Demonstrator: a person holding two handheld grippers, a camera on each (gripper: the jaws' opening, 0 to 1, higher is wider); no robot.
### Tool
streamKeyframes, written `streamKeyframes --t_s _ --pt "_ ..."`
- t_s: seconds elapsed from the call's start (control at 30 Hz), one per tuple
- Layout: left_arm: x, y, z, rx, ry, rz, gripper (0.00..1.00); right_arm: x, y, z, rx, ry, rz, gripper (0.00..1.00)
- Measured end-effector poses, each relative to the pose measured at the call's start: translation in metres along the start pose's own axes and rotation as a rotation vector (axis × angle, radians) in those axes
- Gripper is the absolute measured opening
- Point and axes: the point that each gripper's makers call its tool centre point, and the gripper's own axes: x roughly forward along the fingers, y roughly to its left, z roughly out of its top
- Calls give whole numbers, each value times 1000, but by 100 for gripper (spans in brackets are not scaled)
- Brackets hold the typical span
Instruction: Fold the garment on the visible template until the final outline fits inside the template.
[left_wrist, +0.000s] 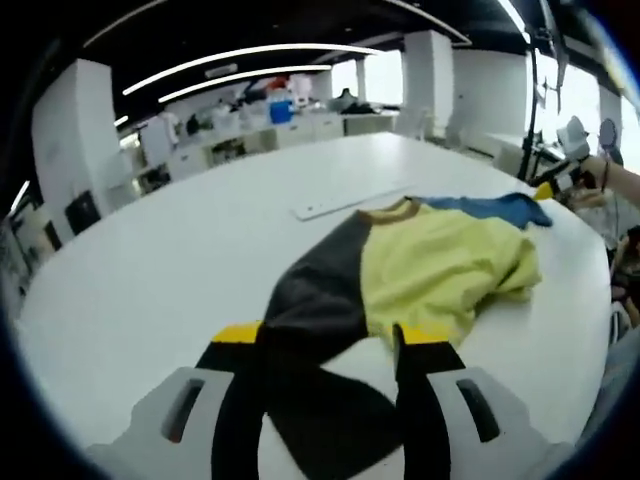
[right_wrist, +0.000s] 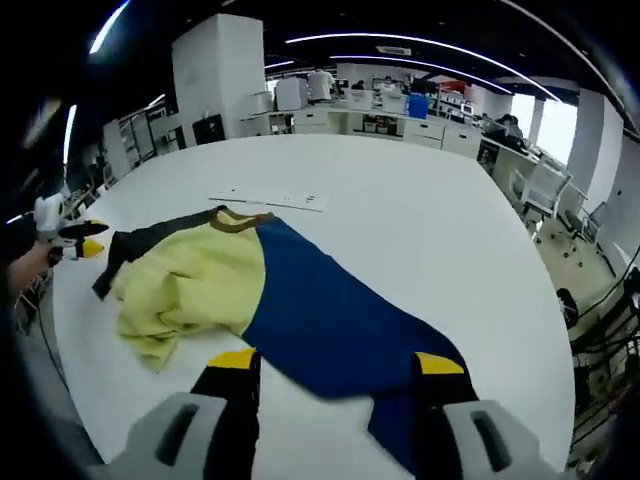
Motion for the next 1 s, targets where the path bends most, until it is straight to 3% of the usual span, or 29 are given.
streamKeyframes --t_s 0.27,0.37,0.5,0.77,1.0 --pt "1 -33 -6 16 -20 -70 51 0 55 -11 -80 24 128 77" --pt "2 -43 -8 17 -25 -88 51 -1 77 -14 -99 24 185 80" --pt "4 -58 -15 67 -14 -100 49 2 103 -20 -185 20 249 82" --pt "12 -83 -27 51 -18 -124 40 11 141 -33 -223 -16 345 75" --pt "26 -100 -38 134 16 -127 31 23 166 -34 -260 -77 372 60"
